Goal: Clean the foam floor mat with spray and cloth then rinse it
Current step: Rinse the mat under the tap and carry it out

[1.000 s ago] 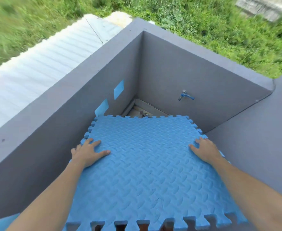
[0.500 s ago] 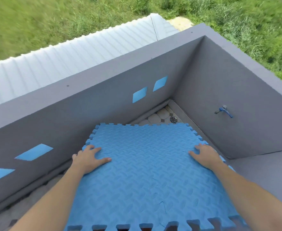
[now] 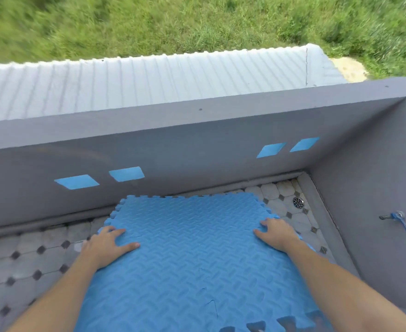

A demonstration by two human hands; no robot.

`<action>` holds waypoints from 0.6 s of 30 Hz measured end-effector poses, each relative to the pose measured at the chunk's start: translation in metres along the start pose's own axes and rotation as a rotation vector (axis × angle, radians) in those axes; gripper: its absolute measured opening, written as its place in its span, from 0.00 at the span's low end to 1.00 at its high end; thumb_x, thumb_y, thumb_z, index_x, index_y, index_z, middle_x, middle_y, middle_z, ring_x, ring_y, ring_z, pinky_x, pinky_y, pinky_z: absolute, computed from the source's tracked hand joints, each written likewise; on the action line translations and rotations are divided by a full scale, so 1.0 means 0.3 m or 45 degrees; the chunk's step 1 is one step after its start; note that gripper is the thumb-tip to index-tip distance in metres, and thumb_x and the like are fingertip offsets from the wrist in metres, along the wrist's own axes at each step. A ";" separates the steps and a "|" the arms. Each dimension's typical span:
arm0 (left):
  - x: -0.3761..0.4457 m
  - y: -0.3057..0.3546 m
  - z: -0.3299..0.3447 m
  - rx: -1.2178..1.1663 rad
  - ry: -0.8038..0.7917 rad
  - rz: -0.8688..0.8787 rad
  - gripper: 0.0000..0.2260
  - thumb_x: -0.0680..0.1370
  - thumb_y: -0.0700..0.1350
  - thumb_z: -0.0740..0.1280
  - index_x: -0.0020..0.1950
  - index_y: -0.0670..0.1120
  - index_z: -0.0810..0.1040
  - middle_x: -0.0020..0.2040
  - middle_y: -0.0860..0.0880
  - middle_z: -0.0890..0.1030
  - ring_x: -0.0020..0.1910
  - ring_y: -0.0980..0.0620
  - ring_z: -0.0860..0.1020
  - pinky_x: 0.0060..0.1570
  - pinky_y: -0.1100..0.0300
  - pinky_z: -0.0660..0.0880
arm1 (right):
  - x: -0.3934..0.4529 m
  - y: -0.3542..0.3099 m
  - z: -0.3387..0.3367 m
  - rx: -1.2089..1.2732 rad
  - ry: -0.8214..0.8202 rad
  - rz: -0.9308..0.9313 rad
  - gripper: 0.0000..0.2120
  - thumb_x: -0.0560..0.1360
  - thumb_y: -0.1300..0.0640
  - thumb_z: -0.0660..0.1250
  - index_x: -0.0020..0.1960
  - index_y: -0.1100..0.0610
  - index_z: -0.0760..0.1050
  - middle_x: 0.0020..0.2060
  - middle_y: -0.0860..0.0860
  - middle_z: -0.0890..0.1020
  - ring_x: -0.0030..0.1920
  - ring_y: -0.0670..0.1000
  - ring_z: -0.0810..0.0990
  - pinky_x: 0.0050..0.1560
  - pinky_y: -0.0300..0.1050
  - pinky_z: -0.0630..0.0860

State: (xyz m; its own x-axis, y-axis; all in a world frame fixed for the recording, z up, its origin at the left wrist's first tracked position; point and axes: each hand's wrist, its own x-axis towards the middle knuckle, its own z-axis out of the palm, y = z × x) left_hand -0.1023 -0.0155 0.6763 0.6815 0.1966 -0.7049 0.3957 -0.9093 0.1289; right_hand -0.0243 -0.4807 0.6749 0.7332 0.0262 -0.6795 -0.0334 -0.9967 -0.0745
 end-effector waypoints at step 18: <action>-0.119 -0.987 0.459 -0.640 0.216 -0.605 0.57 0.46 0.84 0.54 0.68 0.55 0.73 0.68 0.52 0.67 0.66 0.49 0.70 0.65 0.47 0.67 | 0.254 -0.997 0.306 -0.179 -0.253 -0.369 0.31 0.73 0.35 0.65 0.69 0.53 0.73 0.78 0.52 0.60 0.74 0.54 0.66 0.71 0.45 0.61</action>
State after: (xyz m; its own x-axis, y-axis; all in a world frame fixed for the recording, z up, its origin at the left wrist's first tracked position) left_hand -0.3286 0.1962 0.5674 0.4349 0.6212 -0.6519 0.8820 -0.4397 0.1694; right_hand -0.0207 -0.1735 0.5785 0.5520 0.3093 -0.7744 0.2598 -0.9462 -0.1927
